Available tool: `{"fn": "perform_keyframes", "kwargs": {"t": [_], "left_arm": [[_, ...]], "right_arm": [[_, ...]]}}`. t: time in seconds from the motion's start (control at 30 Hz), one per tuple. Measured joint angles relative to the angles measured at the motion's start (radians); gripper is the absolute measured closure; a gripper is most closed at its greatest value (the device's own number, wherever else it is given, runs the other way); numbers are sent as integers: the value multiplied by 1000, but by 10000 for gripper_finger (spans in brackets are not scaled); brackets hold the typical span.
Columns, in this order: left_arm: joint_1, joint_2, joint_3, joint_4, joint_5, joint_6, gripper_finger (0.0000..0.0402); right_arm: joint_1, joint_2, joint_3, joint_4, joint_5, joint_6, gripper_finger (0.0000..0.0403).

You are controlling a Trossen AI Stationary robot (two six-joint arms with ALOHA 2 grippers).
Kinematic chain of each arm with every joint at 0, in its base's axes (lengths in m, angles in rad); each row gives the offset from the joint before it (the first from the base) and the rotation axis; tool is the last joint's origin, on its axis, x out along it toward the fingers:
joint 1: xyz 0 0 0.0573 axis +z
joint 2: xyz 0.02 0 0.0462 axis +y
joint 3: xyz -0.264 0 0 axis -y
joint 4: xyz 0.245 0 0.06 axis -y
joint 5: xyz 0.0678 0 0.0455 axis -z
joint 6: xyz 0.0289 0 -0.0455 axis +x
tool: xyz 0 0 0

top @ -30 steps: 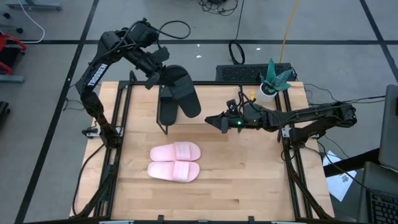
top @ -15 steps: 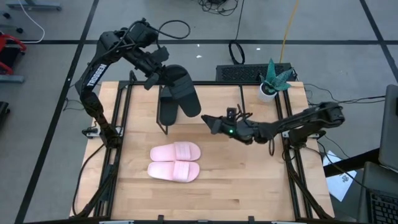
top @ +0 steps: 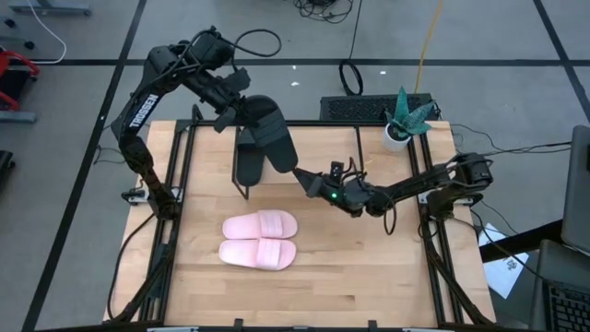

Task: Pick and place slides into the shelf
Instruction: Put the black slide on the shelf

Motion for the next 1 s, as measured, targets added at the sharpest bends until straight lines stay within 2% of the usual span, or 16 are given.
{"fn": "perform_keyframes", "kwargs": {"t": [0.13,0.67,0.8,1.0], "left_arm": [[0,0,0,0,0,-4,401],[-3,0,0,1,19,-3,401],[-2,0,0,2,24,-3,401],[-2,0,0,2,32,-3,401]], "right_arm": [[-11,4,0,48,0,-41,248],[-54,4,0,47,-33,-51,253],[-56,4,0,43,-34,-50,286],[-56,5,0,44,-34,-70,366]]}}
